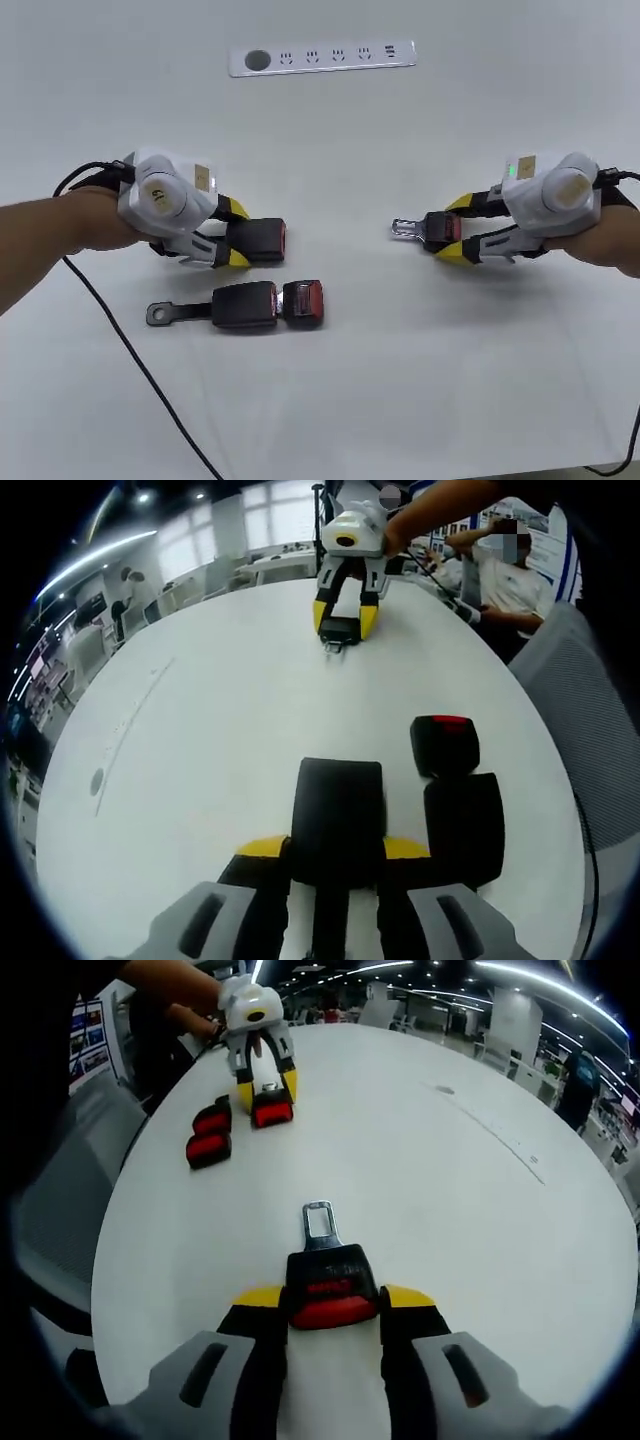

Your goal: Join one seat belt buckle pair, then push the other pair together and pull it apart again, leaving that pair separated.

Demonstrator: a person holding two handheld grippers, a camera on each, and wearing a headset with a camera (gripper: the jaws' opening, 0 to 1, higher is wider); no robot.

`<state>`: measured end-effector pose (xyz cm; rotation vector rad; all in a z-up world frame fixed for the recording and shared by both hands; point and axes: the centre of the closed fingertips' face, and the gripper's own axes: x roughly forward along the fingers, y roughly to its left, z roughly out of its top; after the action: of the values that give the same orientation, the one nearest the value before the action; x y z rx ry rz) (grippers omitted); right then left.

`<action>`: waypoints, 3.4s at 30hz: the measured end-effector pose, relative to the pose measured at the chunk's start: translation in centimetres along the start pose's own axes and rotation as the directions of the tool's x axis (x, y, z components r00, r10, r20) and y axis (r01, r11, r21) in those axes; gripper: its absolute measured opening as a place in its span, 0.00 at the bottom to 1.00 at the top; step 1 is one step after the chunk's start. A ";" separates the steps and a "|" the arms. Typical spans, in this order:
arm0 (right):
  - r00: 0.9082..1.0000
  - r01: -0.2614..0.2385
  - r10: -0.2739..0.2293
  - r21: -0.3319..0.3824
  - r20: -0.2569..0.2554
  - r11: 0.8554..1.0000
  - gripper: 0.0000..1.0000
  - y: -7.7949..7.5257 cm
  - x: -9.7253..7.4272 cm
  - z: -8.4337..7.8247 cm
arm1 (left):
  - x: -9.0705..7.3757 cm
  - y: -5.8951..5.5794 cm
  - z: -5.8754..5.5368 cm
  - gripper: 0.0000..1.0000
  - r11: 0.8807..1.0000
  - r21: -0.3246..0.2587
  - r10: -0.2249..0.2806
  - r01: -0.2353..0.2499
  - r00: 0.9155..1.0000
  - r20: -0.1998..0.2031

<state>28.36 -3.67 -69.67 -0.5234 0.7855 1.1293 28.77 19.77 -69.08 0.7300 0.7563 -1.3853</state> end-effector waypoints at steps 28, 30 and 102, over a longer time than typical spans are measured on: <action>0.999 -0.042 0.042 -0.056 -0.003 0.998 0.34 0.3 2.0 2.2 | -0.2 0.0 -0.1 0.34 0.999 -0.053 0.012 -0.012 1.000 0.002; 0.999 -0.043 0.043 -0.061 0.005 0.997 0.34 0.8 2.5 2.7 | -0.1 0.1 -0.2 0.34 0.999 -0.052 0.012 -0.012 1.000 0.001; 0.982 -0.142 0.155 -0.124 0.105 0.982 0.34 5.2 9.9 12.1 | 0.1 0.3 -0.3 0.33 0.999 -0.041 -0.008 0.006 0.999 -0.041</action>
<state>29.07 12.79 -69.63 -0.4984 0.6706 1.3377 29.06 19.95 -69.35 0.7262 0.8177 -1.3608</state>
